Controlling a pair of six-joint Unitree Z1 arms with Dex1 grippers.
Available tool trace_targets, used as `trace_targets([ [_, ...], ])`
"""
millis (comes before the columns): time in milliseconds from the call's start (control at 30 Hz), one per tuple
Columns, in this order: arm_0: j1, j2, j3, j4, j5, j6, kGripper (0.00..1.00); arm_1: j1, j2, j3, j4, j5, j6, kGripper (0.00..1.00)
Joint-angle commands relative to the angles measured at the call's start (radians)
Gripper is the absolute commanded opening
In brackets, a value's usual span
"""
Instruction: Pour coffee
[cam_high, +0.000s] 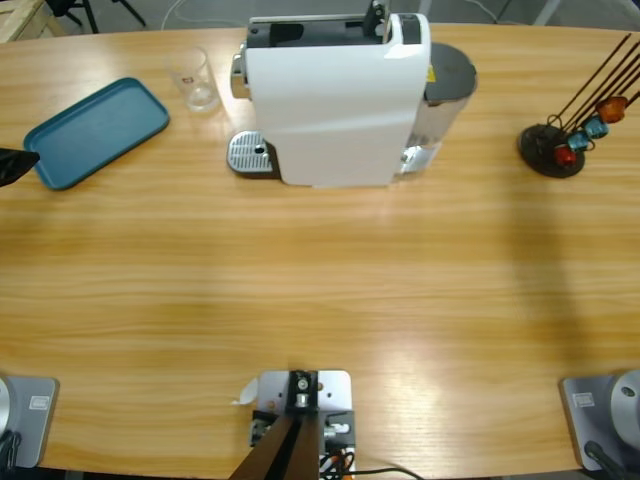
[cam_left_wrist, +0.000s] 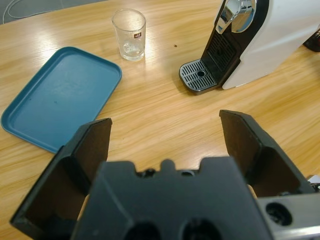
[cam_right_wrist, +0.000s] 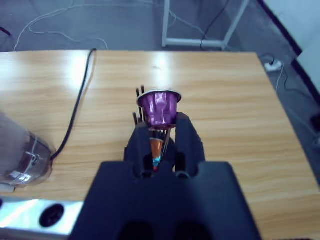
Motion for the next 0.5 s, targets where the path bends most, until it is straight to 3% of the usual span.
trace_targets([
  [33, 0.007, 0.024, 0.035, -0.009, -0.013, 0.009, 0.927, 0.047, -0.18, -0.056, 0.17, 0.166, -0.059, 0.0],
  [167, 0.007, 0.024, 0.035, -0.009, -0.018, 0.009, 0.927, 0.177, -0.247, -0.062, 0.203, 0.328, -0.061, 0.0],
  [300, 0.007, 0.019, 0.036, -0.009, -0.02, 0.009, 0.927, 0.398, -0.221, -0.076, 0.273, 0.379, -0.093, 0.0],
  [500, 0.007, 0.017, 0.036, -0.009, -0.031, 0.009, 0.927, 0.658, -0.028, -0.134, 0.282, 0.482, -0.13, 0.0],
])
